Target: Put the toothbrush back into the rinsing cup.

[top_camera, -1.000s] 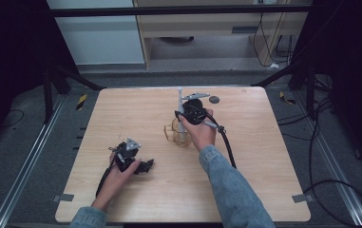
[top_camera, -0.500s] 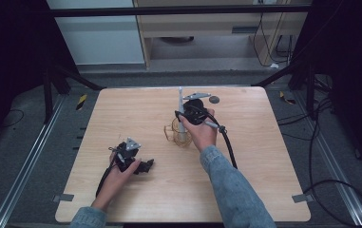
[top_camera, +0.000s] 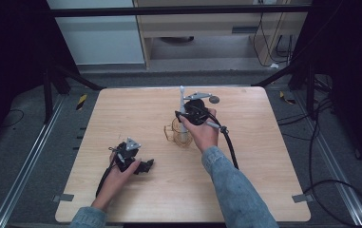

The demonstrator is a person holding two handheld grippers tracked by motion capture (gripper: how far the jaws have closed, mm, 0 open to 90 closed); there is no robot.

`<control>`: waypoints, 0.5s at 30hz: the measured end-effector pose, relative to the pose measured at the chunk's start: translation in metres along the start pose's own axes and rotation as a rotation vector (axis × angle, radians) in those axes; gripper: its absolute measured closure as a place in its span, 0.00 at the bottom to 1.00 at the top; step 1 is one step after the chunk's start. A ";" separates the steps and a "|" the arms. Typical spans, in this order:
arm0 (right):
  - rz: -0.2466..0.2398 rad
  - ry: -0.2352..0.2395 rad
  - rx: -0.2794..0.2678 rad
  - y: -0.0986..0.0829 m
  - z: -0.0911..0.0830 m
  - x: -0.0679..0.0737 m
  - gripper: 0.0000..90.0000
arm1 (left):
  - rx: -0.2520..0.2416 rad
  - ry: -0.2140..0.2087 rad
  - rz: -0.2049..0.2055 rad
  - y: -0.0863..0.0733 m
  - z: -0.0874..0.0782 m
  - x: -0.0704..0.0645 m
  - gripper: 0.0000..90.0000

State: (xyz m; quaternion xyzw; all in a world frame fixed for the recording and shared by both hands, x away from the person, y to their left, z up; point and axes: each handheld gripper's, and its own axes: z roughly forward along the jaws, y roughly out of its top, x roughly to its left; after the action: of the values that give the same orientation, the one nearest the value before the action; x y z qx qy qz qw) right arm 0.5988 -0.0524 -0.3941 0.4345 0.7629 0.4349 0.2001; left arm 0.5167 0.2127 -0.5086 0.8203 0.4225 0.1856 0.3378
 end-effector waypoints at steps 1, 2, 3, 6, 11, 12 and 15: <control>-0.004 -0.002 -0.001 0.000 -0.001 -0.001 0.59 | 0.000 0.000 0.000 0.000 0.000 0.000 0.00; -0.005 -0.003 -0.001 0.000 -0.001 -0.001 0.59 | 0.000 0.000 0.000 0.000 0.000 0.000 0.00; -0.004 -0.004 0.000 0.000 -0.002 -0.001 0.59 | 0.000 0.000 -0.001 0.000 0.000 0.000 0.00; -0.005 -0.005 -0.005 0.000 -0.005 -0.002 0.58 | 0.000 0.000 -0.001 0.000 0.000 0.000 0.00; -0.004 -0.004 -0.003 -0.002 -0.009 -0.003 0.58 | -0.001 0.000 -0.002 0.000 0.000 0.000 0.00; -0.006 -0.004 -0.003 -0.002 -0.009 -0.003 0.58 | 0.000 0.000 -0.001 0.000 0.000 0.000 0.00; -0.006 -0.004 -0.004 -0.002 -0.012 -0.004 0.58 | 0.000 0.000 0.000 0.000 0.000 0.000 0.00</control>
State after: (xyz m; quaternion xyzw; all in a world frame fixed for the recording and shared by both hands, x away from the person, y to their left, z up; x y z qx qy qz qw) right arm 0.5915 -0.0622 -0.3892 0.4327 0.7628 0.4352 0.2039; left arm 0.5167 0.2127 -0.5086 0.8204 0.4224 0.1856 0.3379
